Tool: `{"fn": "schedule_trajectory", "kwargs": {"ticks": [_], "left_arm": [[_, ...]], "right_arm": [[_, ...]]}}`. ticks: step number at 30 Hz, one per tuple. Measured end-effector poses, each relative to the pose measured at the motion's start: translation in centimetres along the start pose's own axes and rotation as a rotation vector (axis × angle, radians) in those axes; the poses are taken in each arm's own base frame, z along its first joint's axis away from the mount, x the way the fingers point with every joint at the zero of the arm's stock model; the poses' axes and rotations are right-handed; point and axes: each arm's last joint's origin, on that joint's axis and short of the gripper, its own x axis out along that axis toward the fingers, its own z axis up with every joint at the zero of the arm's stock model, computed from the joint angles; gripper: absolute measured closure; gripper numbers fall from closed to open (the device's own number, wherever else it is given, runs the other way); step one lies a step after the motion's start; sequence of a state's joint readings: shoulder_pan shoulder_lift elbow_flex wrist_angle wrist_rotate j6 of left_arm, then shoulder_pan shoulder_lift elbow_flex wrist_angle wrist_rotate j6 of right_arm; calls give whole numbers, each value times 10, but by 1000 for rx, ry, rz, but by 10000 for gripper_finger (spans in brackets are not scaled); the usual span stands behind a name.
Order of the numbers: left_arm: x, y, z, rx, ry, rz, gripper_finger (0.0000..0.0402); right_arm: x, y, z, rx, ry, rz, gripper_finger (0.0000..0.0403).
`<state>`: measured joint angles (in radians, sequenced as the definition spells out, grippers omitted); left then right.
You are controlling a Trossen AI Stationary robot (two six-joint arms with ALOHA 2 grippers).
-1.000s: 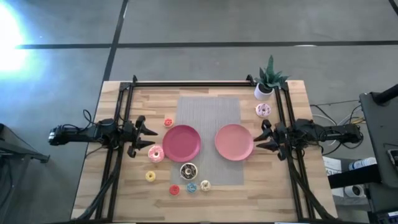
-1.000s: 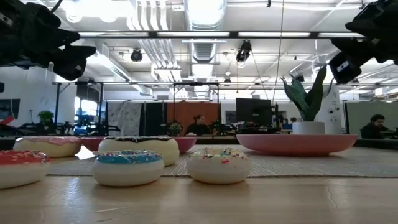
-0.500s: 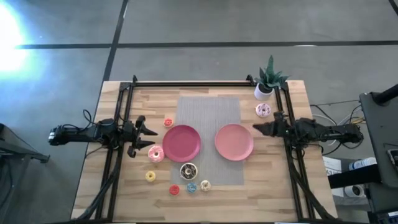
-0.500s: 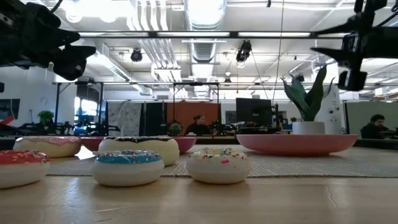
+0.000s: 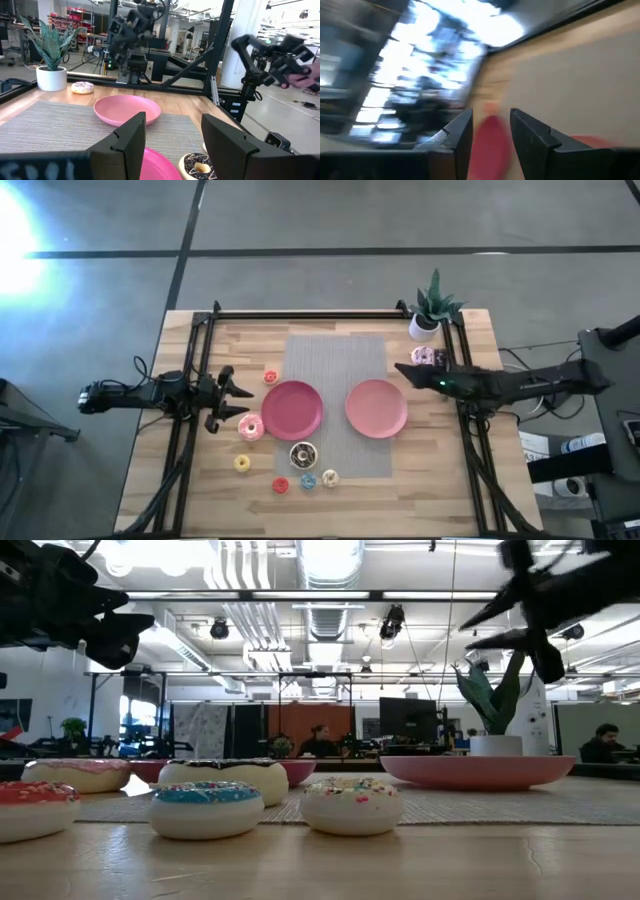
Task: Pick & Place donuts
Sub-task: Put the large purple doughnut on the light pink plate
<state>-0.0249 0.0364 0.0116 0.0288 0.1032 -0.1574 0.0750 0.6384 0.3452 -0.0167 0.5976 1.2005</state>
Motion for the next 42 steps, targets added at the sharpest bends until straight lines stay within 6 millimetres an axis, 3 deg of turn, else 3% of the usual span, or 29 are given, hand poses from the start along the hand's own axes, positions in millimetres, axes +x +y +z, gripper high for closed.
{"fn": "schedule_trajectory", "kwargs": {"ticks": [7,15,21,30,35,42], "left_arm": [[0,0,0,0,0,0,235],[0,0,0,0,0,0,235],[0,0,0,0,0,0,235],[0,0,0,0,0,0,235],[0,0,0,0,0,0,235],[0,0,0,0,0,0,235]], "right_arm": [[23,32,-3,-200,112,-552,268],[50,49,-9,-259,249,-870,163],[77,30,3,-193,344,-1141,117],[121,-8,28,-343,464,-1323,128],[129,-35,38,-339,498,-1387,146],[131,-56,50,-300,456,-1373,154]]}}
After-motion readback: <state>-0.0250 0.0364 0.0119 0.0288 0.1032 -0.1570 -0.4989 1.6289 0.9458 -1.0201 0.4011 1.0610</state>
